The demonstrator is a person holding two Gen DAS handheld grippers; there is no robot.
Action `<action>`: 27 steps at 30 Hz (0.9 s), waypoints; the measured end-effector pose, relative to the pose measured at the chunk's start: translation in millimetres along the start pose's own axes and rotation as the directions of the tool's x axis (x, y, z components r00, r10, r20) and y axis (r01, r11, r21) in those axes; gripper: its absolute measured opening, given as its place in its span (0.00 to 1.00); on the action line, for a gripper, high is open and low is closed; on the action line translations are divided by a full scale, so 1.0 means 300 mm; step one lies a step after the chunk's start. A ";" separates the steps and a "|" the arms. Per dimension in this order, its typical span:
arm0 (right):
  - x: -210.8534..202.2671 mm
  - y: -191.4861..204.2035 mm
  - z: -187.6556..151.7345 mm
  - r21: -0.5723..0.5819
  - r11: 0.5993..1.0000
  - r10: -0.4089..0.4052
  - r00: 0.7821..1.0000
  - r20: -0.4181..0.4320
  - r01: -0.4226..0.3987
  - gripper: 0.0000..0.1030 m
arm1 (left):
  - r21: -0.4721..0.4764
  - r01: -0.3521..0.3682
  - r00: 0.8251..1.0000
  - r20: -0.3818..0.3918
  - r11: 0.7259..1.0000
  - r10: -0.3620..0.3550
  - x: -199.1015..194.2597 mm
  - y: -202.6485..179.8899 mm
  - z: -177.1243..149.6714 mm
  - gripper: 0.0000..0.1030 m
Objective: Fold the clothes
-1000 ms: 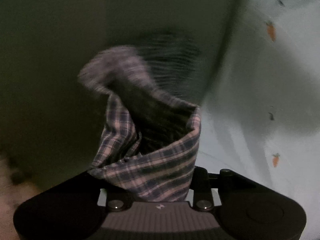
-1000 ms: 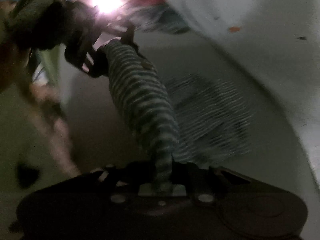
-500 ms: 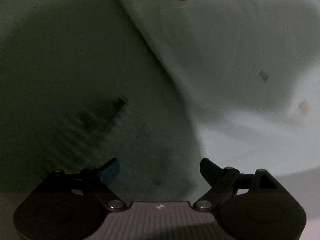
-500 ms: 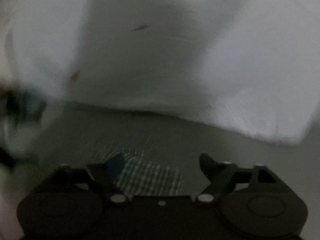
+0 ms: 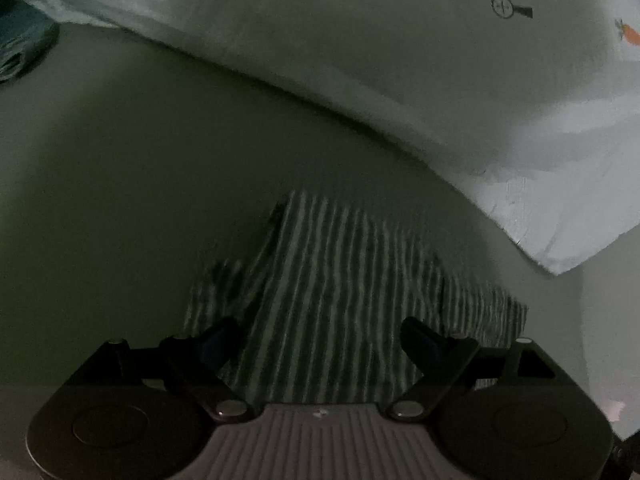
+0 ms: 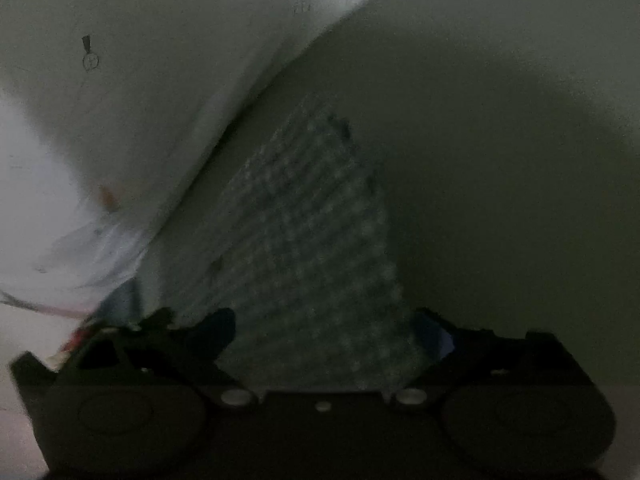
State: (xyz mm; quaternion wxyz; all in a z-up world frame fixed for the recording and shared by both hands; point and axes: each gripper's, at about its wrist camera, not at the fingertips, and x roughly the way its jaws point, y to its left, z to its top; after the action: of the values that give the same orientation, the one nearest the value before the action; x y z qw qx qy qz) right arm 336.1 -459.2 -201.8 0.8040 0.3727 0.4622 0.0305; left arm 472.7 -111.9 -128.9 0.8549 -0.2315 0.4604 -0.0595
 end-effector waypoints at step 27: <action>0.034 0.232 0.093 -0.465 0.883 -0.018 0.993 0.114 0.069 0.31 | -0.114 -0.066 0.986 0.142 0.991 0.082 -0.210 0.150 0.020 0.14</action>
State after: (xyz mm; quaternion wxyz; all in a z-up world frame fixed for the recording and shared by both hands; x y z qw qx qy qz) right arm 383.8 -421.1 -157.2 0.8941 0.1583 0.4061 0.1031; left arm 436.7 -50.3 -98.5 0.8741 -0.2644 0.4072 0.0146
